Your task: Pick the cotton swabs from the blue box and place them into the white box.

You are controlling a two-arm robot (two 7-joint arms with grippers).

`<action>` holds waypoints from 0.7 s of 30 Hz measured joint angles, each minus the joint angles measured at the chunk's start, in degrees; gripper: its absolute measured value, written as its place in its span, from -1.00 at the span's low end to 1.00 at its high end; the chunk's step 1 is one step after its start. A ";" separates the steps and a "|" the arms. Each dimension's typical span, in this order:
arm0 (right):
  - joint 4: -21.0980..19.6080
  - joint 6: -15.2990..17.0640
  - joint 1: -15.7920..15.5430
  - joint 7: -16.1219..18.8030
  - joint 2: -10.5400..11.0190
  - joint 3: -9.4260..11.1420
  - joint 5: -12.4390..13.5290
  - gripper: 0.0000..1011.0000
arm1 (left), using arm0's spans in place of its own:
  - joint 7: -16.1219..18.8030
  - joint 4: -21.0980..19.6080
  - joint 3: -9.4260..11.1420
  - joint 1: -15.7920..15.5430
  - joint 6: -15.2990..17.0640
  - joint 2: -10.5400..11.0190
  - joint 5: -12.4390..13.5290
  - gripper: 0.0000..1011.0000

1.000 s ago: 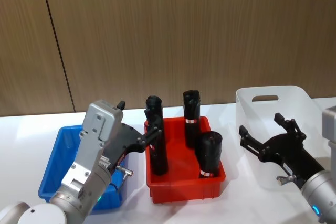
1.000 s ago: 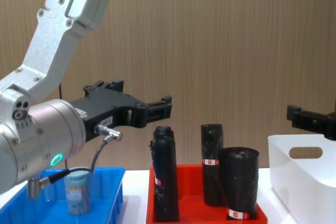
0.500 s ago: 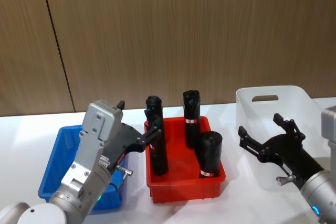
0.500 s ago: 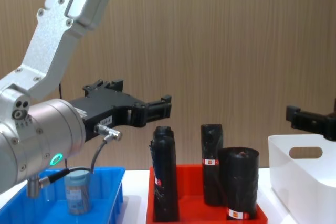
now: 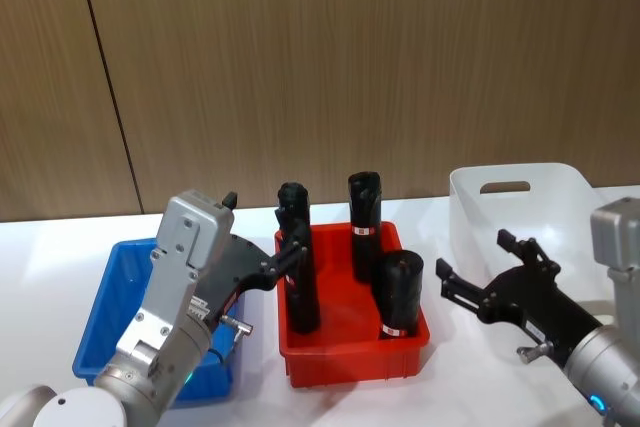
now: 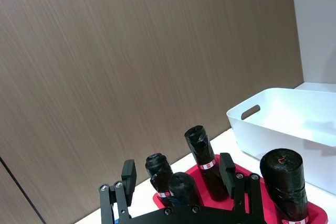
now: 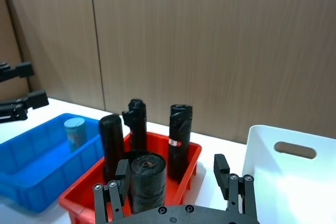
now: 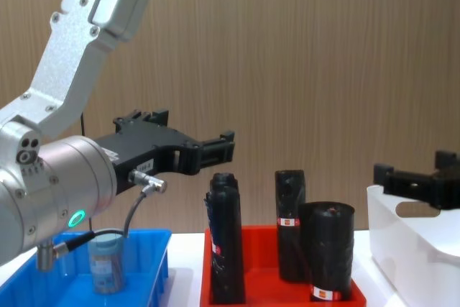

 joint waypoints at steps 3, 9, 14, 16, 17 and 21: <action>0.96 1.10 0.82 1.99 -0.02 0.00 0.01 0.98 | 0.00 0.02 0.00 0.00 0.01 0.00 0.00 0.99; 3.21 2.59 2.59 4.81 -0.32 -0.04 -0.01 0.98 | -0.01 0.02 0.00 0.00 0.00 0.00 0.00 0.99; 5.67 3.32 4.34 6.46 -0.76 -0.08 -0.30 0.98 | -0.01 0.02 0.00 0.00 0.00 0.00 0.00 0.99; 7.05 3.63 5.26 7.23 -1.03 -0.10 -0.38 0.98 | -0.01 0.02 0.00 0.00 0.00 0.00 0.00 0.99; 7.53 3.74 5.55 7.53 -1.12 -0.11 -0.41 0.98 | -0.01 0.02 0.00 0.00 0.00 0.00 0.00 0.99; 9.78 4.17 6.95 8.66 -1.58 -0.17 -0.60 0.98 | -0.01 0.02 0.00 0.00 0.00 0.00 0.00 0.99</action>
